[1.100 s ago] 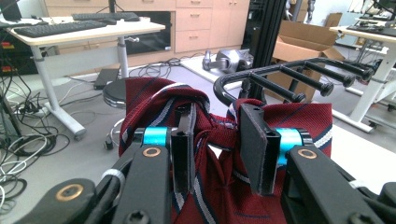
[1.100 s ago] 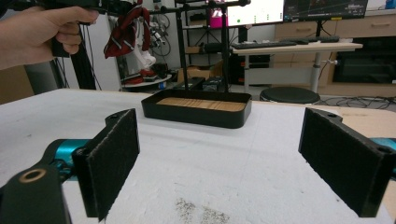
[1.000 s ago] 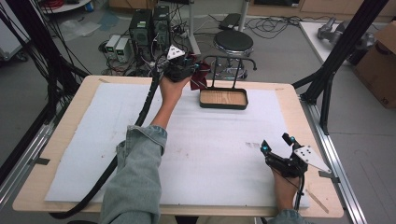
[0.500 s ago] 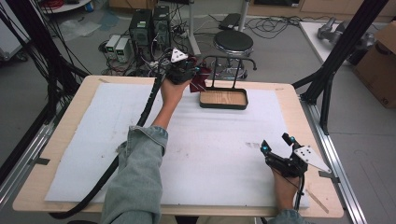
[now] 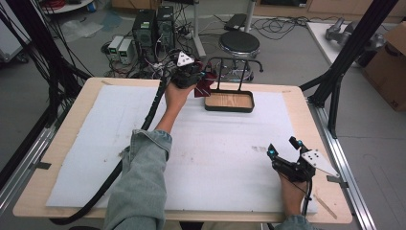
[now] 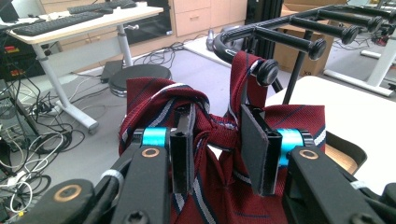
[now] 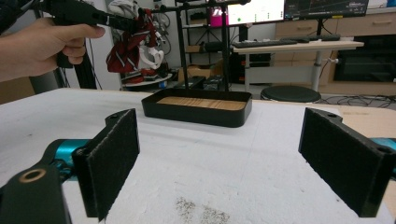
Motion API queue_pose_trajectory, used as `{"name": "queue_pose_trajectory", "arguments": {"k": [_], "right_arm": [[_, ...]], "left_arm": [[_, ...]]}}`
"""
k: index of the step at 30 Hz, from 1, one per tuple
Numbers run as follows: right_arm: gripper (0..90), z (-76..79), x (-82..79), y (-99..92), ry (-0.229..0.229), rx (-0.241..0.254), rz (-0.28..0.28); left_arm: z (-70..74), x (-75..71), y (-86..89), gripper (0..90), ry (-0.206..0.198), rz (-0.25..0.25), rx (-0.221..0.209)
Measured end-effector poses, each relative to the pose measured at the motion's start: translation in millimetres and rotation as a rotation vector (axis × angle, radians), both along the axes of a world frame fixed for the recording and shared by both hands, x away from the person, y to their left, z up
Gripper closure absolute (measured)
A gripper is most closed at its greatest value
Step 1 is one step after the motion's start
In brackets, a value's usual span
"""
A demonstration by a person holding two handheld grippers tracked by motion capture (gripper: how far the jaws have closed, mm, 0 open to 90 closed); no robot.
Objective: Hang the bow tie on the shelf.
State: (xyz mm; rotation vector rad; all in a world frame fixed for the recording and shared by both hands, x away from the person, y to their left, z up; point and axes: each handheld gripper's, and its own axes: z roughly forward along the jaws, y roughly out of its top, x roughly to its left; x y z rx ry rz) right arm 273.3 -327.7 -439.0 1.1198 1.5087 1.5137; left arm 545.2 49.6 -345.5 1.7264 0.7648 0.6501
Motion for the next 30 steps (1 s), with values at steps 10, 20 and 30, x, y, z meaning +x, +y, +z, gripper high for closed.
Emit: {"name": "queue_pose_trajectory", "arguments": {"k": [10, 20, 30], "right_arm": [[11.5, 0.0, 0.0, 0.0, 0.001, 0.000, 0.000], [11.5, -0.1, 0.1, 0.1, 0.000, 0.000, 0.000], [11.5, 0.0, 0.3, 0.4, 0.001, -0.002, -0.003]], "left_arm": [[-0.3, -1.1, -0.4, 62.0, -0.005, -0.006, 0.021], [1.5, -5.2, 5.0, 56.4, -0.006, -0.017, 0.043], [9.3, -19.9, 19.4, 52.2, 0.000, -0.055, 0.090]]}}
